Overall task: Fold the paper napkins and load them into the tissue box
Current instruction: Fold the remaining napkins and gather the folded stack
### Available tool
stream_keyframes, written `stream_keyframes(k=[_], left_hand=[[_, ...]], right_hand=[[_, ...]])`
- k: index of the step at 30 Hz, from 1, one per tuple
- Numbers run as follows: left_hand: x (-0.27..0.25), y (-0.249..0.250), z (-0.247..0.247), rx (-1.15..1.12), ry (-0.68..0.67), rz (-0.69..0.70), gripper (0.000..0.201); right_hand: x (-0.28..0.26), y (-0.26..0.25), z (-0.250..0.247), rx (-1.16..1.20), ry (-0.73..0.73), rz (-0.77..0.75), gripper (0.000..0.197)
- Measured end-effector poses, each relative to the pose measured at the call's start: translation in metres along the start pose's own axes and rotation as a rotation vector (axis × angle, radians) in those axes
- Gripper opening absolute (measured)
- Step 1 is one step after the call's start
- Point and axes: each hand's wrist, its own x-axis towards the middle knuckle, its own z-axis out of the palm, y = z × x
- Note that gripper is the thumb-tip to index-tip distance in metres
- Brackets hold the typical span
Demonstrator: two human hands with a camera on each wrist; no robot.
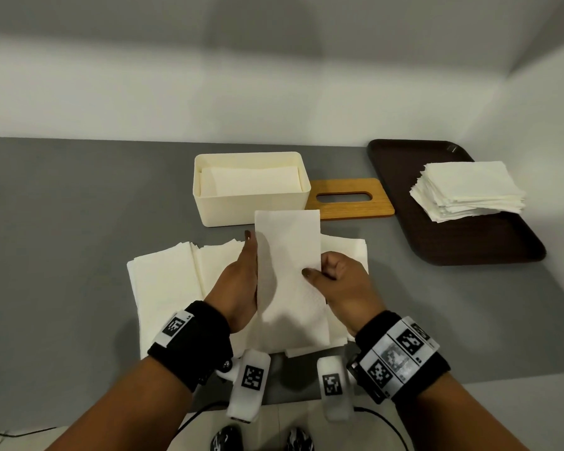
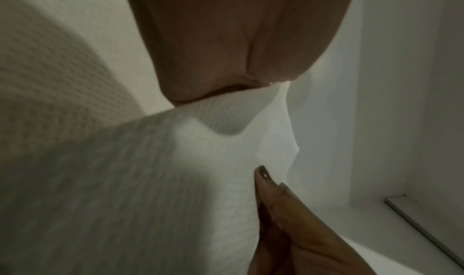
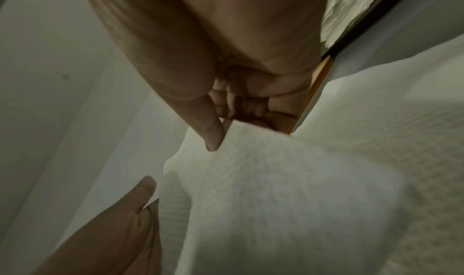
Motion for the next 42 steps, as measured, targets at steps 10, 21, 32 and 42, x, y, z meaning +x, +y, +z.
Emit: stream_keyframes(k=[10,21,32,42], left_hand=[[0.000,-0.003,-0.008,0.015,0.032,-0.003,0.032],[-0.001,-0.003,-0.029,-0.005,0.128,-0.009,0.022],[-0.006,-0.001,-0.023,0.011,0.125,-0.037,0.021],[-0.010,0.001,-0.021,-0.026,0.106,-0.048,0.025]], right_hand=[[0.021,0.020,-0.035,-0.511,0.180,0.297,0.044],[0.037,0.029,-0.049,-0.833,0.071,0.477,0.046],[0.037,0.039,-0.055,-0.370,0.273,0.465,0.038],[0.003,-0.011,-0.107,-0.186,0.265,0.006,0.030]])
